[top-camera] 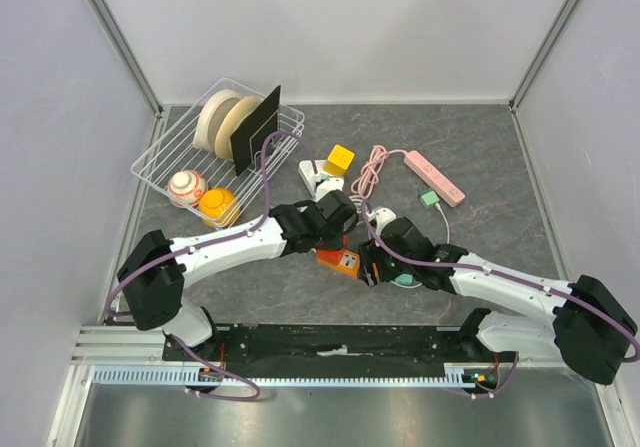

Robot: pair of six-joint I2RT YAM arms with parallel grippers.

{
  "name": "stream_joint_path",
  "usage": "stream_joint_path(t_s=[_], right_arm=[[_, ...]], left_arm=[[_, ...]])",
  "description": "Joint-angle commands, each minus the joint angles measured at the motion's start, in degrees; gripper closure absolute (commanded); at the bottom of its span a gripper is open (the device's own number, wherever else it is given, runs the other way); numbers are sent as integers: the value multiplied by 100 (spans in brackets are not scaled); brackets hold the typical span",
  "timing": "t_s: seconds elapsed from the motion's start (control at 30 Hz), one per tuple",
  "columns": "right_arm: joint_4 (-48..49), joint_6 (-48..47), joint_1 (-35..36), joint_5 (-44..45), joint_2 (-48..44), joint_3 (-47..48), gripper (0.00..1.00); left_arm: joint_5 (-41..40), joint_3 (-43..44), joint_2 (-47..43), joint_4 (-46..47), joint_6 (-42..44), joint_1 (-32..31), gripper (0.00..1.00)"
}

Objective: Insert the plug

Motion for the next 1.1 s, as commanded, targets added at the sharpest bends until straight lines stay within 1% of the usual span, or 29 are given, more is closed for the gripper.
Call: stream_joint_path(t_s=[0.0,0.13,0.27,0.4,0.5,0.57,0.7,0.77,0.87,0.97,1.07], right_arm=[[247,129,-109,-35,-199,-99,30],[247,164,-215,-131,-357,-186,30],[239,191,-329,-438,-323,-204,32],[212,252,-347,-764,-147,-178,34],[133,261,-347,-861,-59,-160,34],[28,252,-347,-922,-32,-116,34],[-148,279,-347,-774,-172,-73,34],[-323,340,-347,-510,-374,-37,34],[-622,375,-347,-290,-602,77,30],[-833,323,-356,-368,-586,165,28],[-782,288,-347,-623,-402,139,28]], left_arm=[[27,-367,847,-1116,-281,-269,78],[177,-525,1059,-1116,-413,-269,80],[90,-569,901,-1107,-502,-216,80],[-77,-490,629,-1116,-501,-172,75],[-244,-508,418,-1081,-537,-146,69],[-254,-657,234,-844,-606,-146,66],[-227,-912,-311,-431,-712,-146,63],[-227,-912,-399,-369,-721,-137,59],[-288,-851,-645,-299,-721,-137,57],[-368,-728,-918,-255,-712,-111,54],[-377,-587,-1208,-254,-642,-23,52]])
